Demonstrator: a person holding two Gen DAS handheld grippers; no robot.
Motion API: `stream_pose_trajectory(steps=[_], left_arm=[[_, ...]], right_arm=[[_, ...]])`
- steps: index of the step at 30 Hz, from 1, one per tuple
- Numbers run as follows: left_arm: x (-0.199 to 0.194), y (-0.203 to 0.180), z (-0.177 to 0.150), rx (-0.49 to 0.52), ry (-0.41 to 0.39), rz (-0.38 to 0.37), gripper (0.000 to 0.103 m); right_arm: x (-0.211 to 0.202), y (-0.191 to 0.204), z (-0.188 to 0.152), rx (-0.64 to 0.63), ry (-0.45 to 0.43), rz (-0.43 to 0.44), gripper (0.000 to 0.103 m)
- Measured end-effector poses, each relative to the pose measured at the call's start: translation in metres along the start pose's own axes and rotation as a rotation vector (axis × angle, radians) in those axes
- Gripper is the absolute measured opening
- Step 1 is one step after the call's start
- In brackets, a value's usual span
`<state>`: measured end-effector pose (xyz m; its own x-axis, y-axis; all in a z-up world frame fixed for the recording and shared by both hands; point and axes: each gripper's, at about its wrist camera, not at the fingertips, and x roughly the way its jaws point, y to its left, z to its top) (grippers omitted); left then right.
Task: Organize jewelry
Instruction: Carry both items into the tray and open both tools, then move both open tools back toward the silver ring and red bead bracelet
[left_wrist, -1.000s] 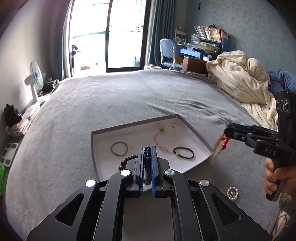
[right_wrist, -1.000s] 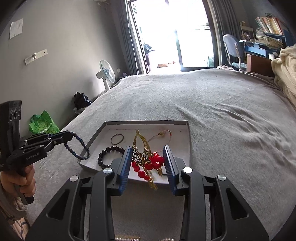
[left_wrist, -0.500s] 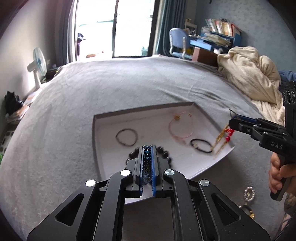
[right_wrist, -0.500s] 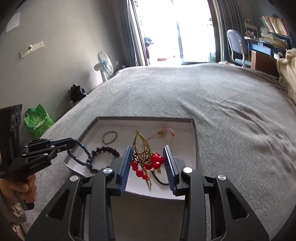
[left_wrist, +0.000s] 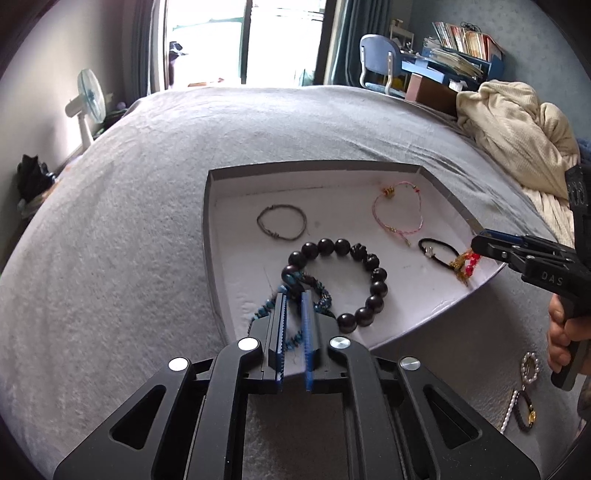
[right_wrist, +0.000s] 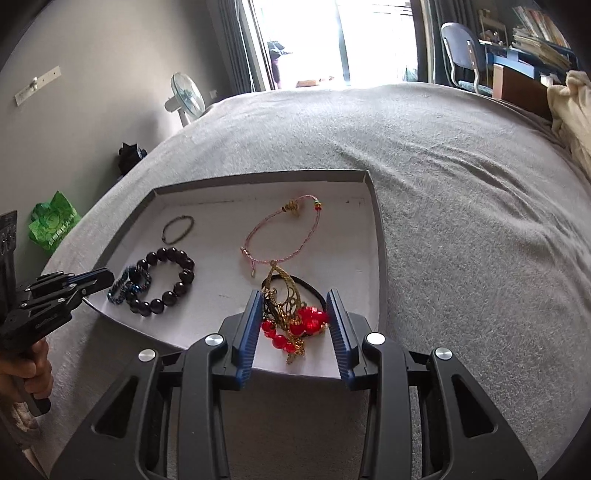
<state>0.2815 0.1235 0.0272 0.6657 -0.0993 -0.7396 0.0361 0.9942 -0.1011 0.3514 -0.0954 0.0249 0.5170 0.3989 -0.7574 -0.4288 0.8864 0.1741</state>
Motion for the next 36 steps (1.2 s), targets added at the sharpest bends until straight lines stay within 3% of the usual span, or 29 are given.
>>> stream_pose_trajectory(steps=[7,8,11,14,27,36], left_arm=[[-0.011,-0.006,-0.007,0.013,-0.03,0.005,0.029],[-0.014,-0.007,-0.009,0.015,-0.036,0.0,0.034],[-0.02,-0.012,-0.013,0.024,-0.057,-0.008,0.047],[-0.027,-0.018,-0.018,0.033,-0.074,-0.011,0.06],[-0.052,-0.031,-0.042,0.02,-0.098,-0.02,0.072],[-0.066,-0.048,-0.073,-0.001,-0.07,-0.062,0.073]], right_arm=[[0.007,0.002,-0.002,-0.015,0.029,-0.017,0.037],[0.007,0.002,-0.002,-0.016,0.028,-0.016,0.037],[0.002,0.001,-0.006,-0.014,0.019,-0.009,0.052],[-0.006,0.001,-0.011,-0.016,0.008,-0.009,0.053],[-0.056,-0.005,-0.059,0.017,-0.049,0.003,0.06],[-0.081,-0.012,-0.098,0.04,-0.047,-0.023,0.061]])
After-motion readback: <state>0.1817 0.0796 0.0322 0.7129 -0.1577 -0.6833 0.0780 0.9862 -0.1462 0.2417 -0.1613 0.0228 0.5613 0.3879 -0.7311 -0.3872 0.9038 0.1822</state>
